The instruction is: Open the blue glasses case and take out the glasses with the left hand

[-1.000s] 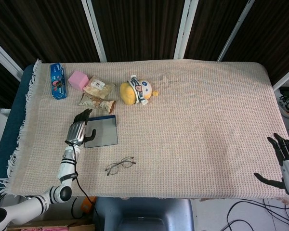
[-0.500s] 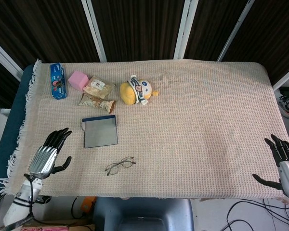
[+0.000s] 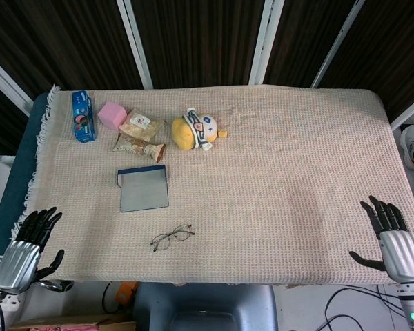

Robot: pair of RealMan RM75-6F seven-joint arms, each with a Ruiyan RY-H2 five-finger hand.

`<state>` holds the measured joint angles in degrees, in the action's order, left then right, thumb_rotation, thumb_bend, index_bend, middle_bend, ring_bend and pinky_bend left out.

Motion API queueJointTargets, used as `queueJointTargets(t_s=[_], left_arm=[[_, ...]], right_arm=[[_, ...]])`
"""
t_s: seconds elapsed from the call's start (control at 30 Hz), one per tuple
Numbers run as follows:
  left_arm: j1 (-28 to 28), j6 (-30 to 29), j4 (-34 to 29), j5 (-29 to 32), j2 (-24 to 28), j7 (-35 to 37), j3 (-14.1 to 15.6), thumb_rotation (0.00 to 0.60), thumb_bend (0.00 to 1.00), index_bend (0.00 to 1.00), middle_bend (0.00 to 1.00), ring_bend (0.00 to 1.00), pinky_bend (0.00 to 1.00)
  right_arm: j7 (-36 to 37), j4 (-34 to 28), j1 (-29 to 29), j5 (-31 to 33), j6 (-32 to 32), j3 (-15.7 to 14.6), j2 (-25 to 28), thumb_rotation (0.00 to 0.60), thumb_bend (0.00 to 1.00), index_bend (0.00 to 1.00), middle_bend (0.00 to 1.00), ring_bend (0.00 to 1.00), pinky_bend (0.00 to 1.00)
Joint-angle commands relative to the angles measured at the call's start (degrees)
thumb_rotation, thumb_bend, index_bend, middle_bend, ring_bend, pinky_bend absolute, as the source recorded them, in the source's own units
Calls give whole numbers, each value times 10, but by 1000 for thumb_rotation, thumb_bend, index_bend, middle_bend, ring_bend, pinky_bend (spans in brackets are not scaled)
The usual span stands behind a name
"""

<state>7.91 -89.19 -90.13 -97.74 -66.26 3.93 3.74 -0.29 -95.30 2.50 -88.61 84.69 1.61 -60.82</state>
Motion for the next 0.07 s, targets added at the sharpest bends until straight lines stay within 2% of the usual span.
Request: queueJointTargets(t_s=[0.03, 0.07], left_arm=[[5, 12, -7, 3, 6, -7, 3, 600, 385, 0, 0, 0, 0], [5, 14, -8, 4, 6, -9, 3, 600, 385, 0, 0, 0, 0]], right_arm=[[2, 0, 0, 1, 0, 0, 1, 600, 196, 0, 0, 0, 15], [3, 1, 1, 1, 0, 1, 1, 600, 196, 0, 0, 0, 15]])
